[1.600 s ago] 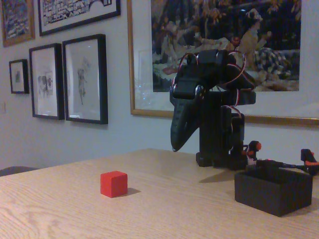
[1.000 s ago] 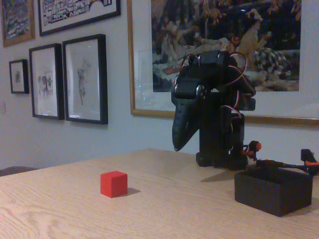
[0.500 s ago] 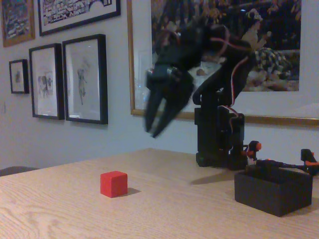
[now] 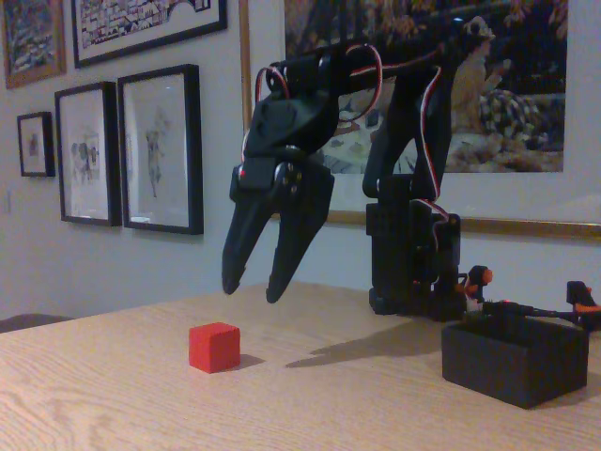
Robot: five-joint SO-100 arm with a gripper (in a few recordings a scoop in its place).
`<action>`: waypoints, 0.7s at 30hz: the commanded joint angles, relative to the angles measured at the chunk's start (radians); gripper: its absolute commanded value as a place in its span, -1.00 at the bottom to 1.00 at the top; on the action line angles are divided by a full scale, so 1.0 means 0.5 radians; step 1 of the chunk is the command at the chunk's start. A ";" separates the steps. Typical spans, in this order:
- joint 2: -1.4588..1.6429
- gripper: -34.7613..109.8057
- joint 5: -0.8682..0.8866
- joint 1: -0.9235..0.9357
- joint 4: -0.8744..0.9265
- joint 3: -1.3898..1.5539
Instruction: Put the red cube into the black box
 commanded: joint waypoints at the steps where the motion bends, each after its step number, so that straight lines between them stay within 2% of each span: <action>1: -0.067 -0.14 -0.077 -0.031 -0.012 -0.117; 12: -0.224 -0.13 -0.077 -0.202 -0.043 -0.196; 21: -0.383 -0.13 -0.080 -0.202 -0.104 -0.236</action>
